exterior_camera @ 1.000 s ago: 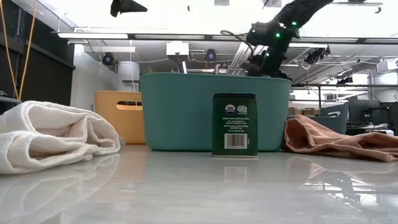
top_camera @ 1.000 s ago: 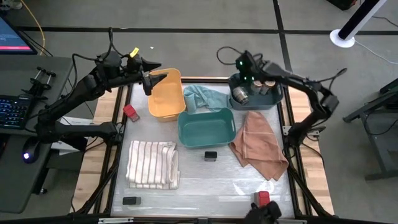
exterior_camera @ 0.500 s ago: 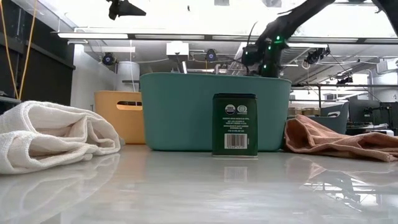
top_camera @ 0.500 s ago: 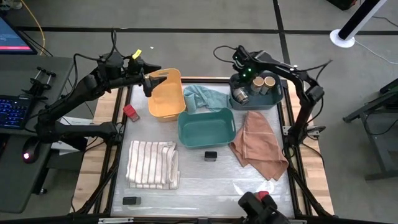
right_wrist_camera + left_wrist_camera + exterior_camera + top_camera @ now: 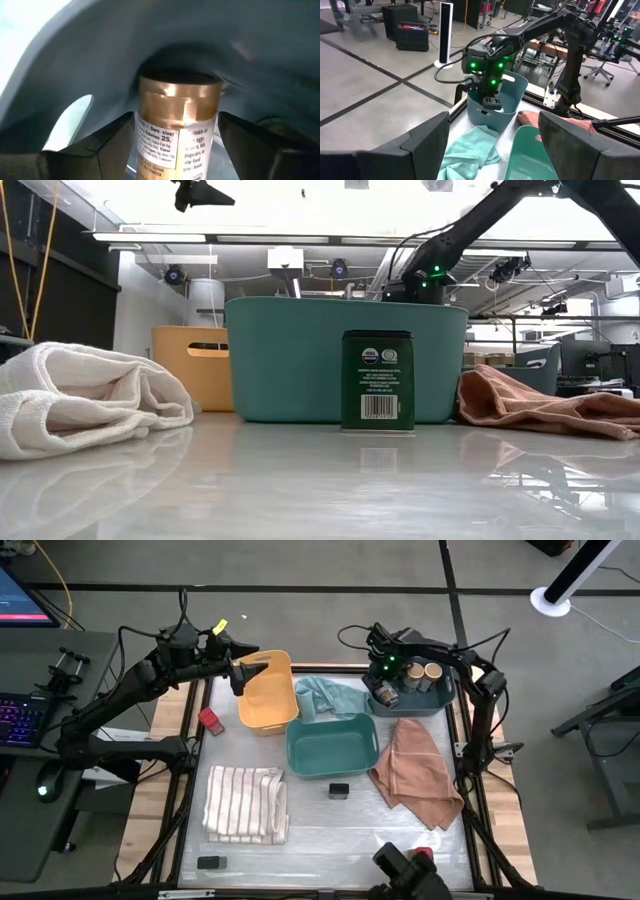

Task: Sort spices by type
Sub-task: Put the gold seasoning bottle into the blue bin

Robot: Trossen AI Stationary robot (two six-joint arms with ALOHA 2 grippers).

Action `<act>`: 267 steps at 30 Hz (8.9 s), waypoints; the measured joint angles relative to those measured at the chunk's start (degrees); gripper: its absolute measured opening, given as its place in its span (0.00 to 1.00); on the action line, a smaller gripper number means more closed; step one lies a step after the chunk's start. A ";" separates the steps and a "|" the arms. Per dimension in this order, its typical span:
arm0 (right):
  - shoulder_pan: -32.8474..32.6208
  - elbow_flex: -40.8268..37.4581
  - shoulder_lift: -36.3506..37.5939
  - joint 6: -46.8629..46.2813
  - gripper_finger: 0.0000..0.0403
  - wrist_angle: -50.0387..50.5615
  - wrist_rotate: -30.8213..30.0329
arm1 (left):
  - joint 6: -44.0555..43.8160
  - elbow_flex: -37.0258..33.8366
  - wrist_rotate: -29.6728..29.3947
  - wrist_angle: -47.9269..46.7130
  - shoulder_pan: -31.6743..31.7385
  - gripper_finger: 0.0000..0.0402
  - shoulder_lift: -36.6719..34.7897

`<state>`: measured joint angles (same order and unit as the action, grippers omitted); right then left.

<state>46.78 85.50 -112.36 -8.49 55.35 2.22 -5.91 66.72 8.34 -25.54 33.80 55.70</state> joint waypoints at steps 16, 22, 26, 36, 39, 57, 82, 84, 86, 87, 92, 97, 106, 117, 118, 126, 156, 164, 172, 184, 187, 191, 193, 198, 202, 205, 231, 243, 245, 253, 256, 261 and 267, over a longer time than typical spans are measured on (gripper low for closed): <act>-0.04 0.06 -1.98 0.11 0.66 -2.07 -3.89 | 0.09 0.00 0.00 0.00 0.00 0.72 0.00; -0.04 0.01 -1.90 0.00 0.48 -1.64 -4.23 | 0.11 -0.02 0.02 -0.02 0.00 0.72 -0.02; -0.12 0.02 -1.86 0.00 0.39 -1.37 -4.74 | 0.13 -0.02 0.00 -0.07 0.00 0.72 -0.02; -0.11 0.01 -1.77 0.96 0.29 -1.29 -5.47 | 0.11 -0.02 0.01 -0.13 0.00 0.72 -0.02; -0.20 -0.03 -1.81 0.46 0.35 -1.57 -6.87 | 0.11 -0.02 0.00 -0.13 0.00 0.72 -0.02; 0.31 -0.16 -2.03 -3.46 0.73 -2.28 -7.69 | 0.00 -0.02 0.00 -0.15 0.00 0.72 -0.02; 0.72 -0.31 2.81 -18.71 0.73 2.46 -7.44 | 0.00 -0.02 0.00 -0.11 0.00 0.72 -0.02; 0.74 -0.21 2.93 -19.65 0.73 2.71 -7.57 | 0.00 -0.02 0.00 -0.11 0.02 0.72 0.00; 0.74 -0.23 2.89 -20.19 0.73 2.74 -8.94 | -0.02 -0.02 0.00 -0.11 0.00 0.72 -0.02; 0.74 -0.23 2.89 -20.81 0.73 2.45 -10.41 | -0.02 -0.02 0.00 -0.12 0.01 0.72 0.00; 0.86 -0.15 2.28 -23.44 0.73 1.82 -11.66 | -0.02 -0.02 0.00 -0.11 0.00 0.72 0.00; 0.38 0.02 0.92 -22.73 0.73 0.91 -11.23 | -0.03 -0.02 0.00 -0.11 0.01 0.72 -0.02; 0.37 0.16 -1.92 -21.53 0.73 0.71 -6.52 | -1.01 -0.02 -0.02 -0.11 0.00 0.72 -0.02; 0.46 0.04 -2.27 -24.99 0.73 1.43 -6.23 | -1.01 -0.02 -0.03 -0.11 0.02 0.72 -0.02; 0.46 0.04 -2.52 -25.66 0.73 1.35 -6.24 | -1.01 -0.02 -0.04 -0.05 0.00 0.72 0.00; 0.25 0.08 -3.36 -28.20 0.73 1.06 -8.89 | -1.38 -0.02 -0.07 0.13 0.02 0.72 -0.02; -0.46 -0.38 7.95 -21.98 0.10 2.27 -12.36 | -1.51 -0.02 -0.04 0.15 0.01 0.72 -0.02; -3.79 -0.29 10.93 -21.09 0.38 6.55 -11.78 | -1.50 -0.02 -0.04 0.13 0.04 0.72 -0.01; -8.41 -0.29 7.89 -21.68 0.72 13.38 -14.52 | -1.49 -0.02 -0.04 0.14 0.04 0.72 0.00; -7.97 -12.49 8.85 -30.90 0.77 6.68 -8.90 | -1.97 -0.02 -0.04 0.13 0.02 0.72 0.00; -8.93 -14.47 9.45 -33.67 0.77 2.59 -10.63 | -2.00 -0.02 -0.04 0.15 0.02 0.72 -0.01; -8.92 -16.58 9.47 -33.59 0.77 -1.86 -11.51 | -2.93 -0.02 -0.04 0.52 0.04 0.72 -0.02; -8.85 -17.17 9.47 -32.87 0.77 -4.14 -11.66 | -2.97 -0.02 -0.04 1.08 0.02 0.72 0.00; -8.90 -18.08 8.00 -31.35 0.77 -5.86 -13.80 | -3.04 0.00 -0.05 2.83 0.02 0.72 -0.01; -8.92 -18.11 6.26 -30.54 0.77 -6.61 -11.91 | -3.09 0.00 -0.07 3.23 0.02 0.72 -0.02; -8.96 -18.14 5.77 -30.05 0.75 -7.38 -11.06 | -3.86 0.00 -0.04 3.21 0.02 0.72 -0.02; -9.07 -5.38 5.71 -16.60 0.68 7.94 -10.96 | -4.59 0.00 -0.05 3.61 0.02 0.72 -0.02; -8.96 1.70 15.61 -6.08 0.68 11.30 -12.01 | -5.55 0.00 3.15 3.78 -0.80 0.72 1.72; -9.70 1.73 18.70 -4.30 0.68 11.14 -11.42 | -6.04 0.01 4.21 5.65 -1.54 0.72 3.35; -18.78 1.78 29.33 -0.04 0.68 7.70 0.26 | 4.50 2.06 12.83 14.69 -7.46 0.72 16.21; -24.48 1.81 30.55 -0.02 0.68 6.14 2.48 | 16.30 5.55 12.85 11.63 -10.28 0.72 21.05; -33.02 1.81 29.95 -0.50 0.68 1.66 -2.58 | 25.64 11.09 8.54 7.05 -14.18 0.72 26.33; -37.06 1.81 30.20 -3.25 0.68 -7.09 -9.47 | 20.80 12.33 4.71 7.05 -15.34 0.72 27.43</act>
<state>9.72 87.31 -82.16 -11.74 48.26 -7.25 14.89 79.04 13.05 -18.49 18.46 83.13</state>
